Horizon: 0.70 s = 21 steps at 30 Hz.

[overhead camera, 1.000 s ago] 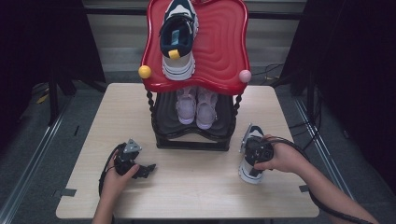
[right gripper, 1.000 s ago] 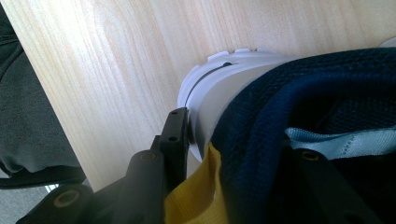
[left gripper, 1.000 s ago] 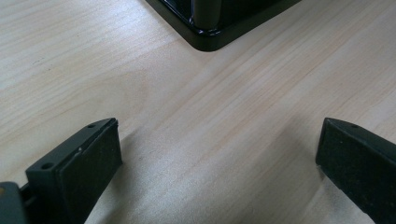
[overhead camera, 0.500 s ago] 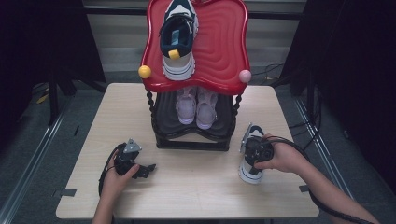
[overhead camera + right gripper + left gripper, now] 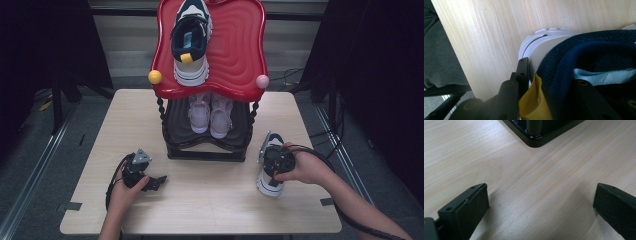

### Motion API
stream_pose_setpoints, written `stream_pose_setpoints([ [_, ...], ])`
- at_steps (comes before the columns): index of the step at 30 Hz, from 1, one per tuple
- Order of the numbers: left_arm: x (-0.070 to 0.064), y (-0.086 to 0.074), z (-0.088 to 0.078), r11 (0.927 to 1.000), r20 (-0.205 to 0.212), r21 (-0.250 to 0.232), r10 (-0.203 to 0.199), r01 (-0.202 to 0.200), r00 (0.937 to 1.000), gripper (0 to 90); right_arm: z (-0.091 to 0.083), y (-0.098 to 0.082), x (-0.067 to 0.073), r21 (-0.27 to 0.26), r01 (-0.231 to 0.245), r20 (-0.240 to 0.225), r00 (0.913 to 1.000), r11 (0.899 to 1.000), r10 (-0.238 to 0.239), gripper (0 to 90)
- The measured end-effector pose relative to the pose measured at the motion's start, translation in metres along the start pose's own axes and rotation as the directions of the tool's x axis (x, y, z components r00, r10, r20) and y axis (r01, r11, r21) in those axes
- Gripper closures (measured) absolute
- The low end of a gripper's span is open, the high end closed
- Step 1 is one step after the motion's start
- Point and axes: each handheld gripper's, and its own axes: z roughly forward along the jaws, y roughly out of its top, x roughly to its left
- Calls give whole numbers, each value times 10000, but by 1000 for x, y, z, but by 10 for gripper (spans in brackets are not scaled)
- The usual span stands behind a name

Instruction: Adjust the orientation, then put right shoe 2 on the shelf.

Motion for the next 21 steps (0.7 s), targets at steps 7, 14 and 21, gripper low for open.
stream_pose_setpoints([
  [7, 0, 0, 0, 10000, 1, 1, 0, 0, 10000, 0, -16, -2, 2, -57, 63, 4, 10000, 10000, -63, 697],
  [14, 0, 0, 0, 10000, 2, -1, -5, 5, 10000, 0, -30, -3, 3, -292, 157, 33, 9999, 9995, -156, 702],
  [21, 0, 0, 0, 10000, -1, 0, -1, 1, 10000, 0, -47, -3, 6, -198, 177, 198, 9997, 9996, -173, 705],
])
